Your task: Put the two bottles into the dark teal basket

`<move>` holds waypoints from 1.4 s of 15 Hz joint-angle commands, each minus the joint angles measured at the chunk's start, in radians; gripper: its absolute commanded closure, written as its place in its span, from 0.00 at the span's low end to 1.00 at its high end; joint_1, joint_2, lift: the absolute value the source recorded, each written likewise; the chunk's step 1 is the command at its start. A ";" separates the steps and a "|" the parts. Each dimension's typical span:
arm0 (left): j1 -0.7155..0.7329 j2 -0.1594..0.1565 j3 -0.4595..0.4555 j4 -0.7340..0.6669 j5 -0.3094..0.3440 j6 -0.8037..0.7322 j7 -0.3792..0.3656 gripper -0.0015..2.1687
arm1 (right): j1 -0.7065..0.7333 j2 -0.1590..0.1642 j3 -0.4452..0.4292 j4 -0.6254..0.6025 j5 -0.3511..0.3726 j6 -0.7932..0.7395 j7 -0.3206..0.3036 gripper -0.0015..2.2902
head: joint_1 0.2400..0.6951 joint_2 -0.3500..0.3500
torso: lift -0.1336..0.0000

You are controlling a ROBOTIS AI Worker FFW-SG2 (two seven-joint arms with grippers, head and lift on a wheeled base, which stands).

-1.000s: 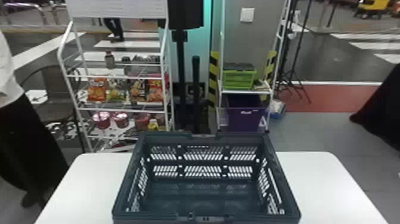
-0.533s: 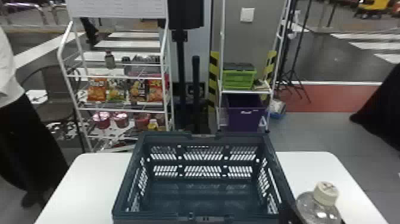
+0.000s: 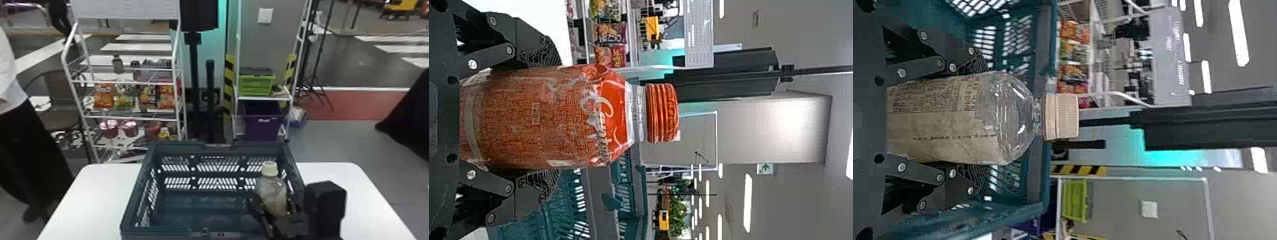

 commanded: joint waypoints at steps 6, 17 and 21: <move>-0.048 0.025 -0.005 0.009 0.013 0.083 0.001 0.99 | -0.390 0.077 0.075 0.301 -0.066 0.333 -0.026 0.89 | 0.57 0.50 | 1.00; -0.074 0.029 -0.011 0.027 0.028 0.126 0.001 0.99 | -0.586 0.089 0.090 0.554 -0.122 0.498 -0.073 0.49 | 0.57 0.50 | 1.00; -0.076 0.033 -0.011 0.027 0.030 0.126 0.001 0.99 | -0.580 0.089 0.096 0.537 -0.142 0.508 -0.113 0.00 | 0.57 0.50 | 1.00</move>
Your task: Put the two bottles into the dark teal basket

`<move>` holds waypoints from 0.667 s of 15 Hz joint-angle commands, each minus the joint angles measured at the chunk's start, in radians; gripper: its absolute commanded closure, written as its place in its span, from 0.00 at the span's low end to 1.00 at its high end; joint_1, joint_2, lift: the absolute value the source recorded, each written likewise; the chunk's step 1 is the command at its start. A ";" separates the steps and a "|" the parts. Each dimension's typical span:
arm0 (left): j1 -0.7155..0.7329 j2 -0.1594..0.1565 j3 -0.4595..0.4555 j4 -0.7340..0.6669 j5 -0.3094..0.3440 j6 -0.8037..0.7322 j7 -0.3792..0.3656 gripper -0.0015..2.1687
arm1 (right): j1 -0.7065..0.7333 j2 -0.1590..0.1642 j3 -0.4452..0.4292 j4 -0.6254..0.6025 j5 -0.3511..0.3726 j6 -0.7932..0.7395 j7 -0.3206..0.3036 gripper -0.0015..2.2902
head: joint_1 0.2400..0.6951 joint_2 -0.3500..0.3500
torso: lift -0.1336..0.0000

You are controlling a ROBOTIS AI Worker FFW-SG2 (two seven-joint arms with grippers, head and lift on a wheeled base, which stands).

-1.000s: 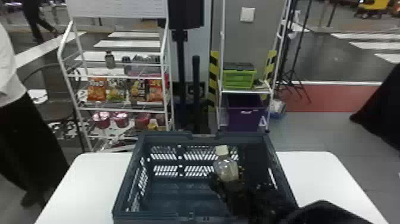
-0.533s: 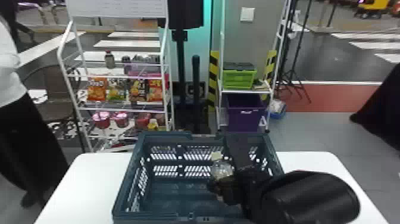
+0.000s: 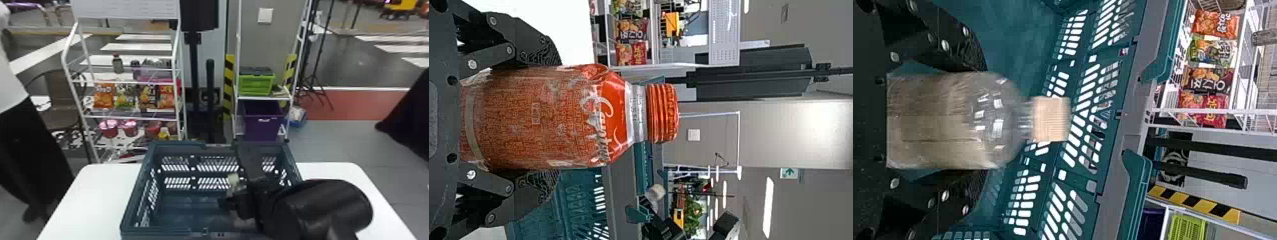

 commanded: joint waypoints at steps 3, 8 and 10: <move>0.001 0.006 0.000 0.000 0.003 0.000 0.000 0.99 | 0.021 0.001 0.005 -0.053 -0.010 -0.008 -0.001 0.01 | 0.57 0.50 | 1.00; -0.002 0.012 0.000 -0.002 0.005 0.000 0.000 0.99 | 0.141 -0.012 0.009 -0.218 0.016 -0.201 0.007 0.01 | 0.57 0.50 | 1.00; -0.005 0.014 0.000 -0.003 0.008 0.000 0.000 0.99 | 0.248 -0.078 0.005 -0.304 0.030 -0.367 0.013 0.01 | 0.57 0.50 | 1.00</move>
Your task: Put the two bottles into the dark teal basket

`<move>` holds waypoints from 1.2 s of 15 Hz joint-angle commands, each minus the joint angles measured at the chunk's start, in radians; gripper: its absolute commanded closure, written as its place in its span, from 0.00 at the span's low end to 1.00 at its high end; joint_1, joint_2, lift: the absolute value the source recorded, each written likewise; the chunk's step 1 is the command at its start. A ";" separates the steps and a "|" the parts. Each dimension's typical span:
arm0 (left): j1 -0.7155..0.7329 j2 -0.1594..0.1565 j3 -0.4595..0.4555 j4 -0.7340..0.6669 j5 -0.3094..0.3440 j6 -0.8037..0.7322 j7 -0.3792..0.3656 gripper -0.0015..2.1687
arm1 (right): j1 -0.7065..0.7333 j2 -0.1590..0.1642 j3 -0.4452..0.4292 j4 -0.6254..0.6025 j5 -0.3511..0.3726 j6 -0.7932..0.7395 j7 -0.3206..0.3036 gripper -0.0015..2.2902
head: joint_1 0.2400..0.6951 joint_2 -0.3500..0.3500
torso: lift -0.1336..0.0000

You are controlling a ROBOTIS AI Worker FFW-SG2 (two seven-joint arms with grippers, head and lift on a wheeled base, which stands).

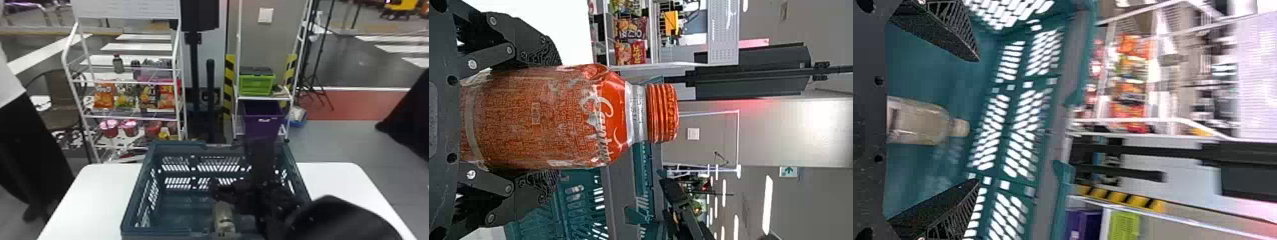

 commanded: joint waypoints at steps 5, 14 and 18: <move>-0.018 0.003 0.011 -0.023 0.004 0.058 -0.002 0.99 | 0.411 -0.129 -0.107 -0.205 0.052 -0.519 0.049 0.01 | 0.57 0.50 | 1.00; -0.018 -0.011 0.100 -0.109 0.058 0.163 -0.028 0.99 | 0.935 -0.135 -0.219 -0.151 0.059 -1.230 0.072 0.01 | 0.57 0.50 | 1.00; -0.021 -0.034 0.215 -0.258 0.079 0.331 -0.051 0.99 | 0.997 -0.130 -0.219 -0.058 0.052 -1.411 0.076 0.01 | 0.57 0.50 | 1.00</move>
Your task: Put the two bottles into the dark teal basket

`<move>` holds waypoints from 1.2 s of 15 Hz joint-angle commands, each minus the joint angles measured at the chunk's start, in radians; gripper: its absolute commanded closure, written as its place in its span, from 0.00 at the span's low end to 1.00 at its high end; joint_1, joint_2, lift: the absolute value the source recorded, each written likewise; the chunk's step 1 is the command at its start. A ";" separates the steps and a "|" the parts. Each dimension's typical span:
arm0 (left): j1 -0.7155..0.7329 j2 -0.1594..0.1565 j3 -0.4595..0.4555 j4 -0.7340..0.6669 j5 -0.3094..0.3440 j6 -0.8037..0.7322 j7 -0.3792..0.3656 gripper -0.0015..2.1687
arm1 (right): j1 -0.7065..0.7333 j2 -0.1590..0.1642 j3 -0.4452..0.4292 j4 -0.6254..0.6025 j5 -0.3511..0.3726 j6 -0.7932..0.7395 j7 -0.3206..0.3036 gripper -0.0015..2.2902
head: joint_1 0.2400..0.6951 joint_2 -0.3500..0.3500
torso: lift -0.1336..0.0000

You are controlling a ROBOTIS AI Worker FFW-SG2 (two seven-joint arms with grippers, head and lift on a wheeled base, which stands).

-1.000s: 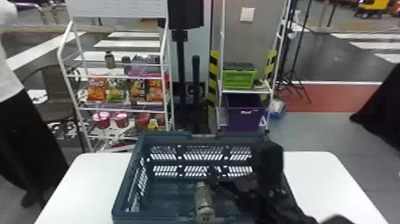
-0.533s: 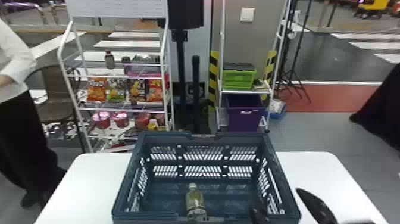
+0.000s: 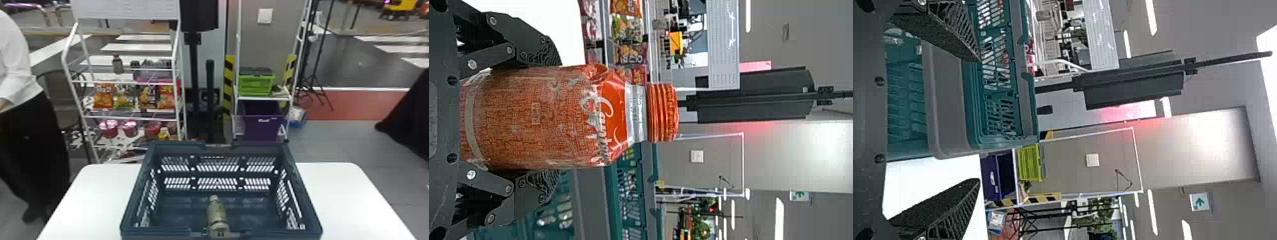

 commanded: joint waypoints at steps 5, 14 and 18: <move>-0.155 -0.075 0.138 -0.300 0.017 0.506 -0.087 0.99 | 0.055 0.001 -0.005 0.099 -0.003 -0.160 0.010 0.01 | 0.57 0.50 | 1.00; -0.534 -0.093 0.011 -0.274 -0.035 0.819 -0.267 0.99 | 0.132 0.020 0.000 0.111 0.041 -0.181 0.006 0.01 | 0.57 0.50 | 1.00; -0.770 -0.093 -0.138 -0.130 -0.087 0.997 -0.339 0.99 | 0.141 0.040 -0.002 0.139 0.049 -0.175 -0.004 0.01 | 0.57 0.50 | 1.00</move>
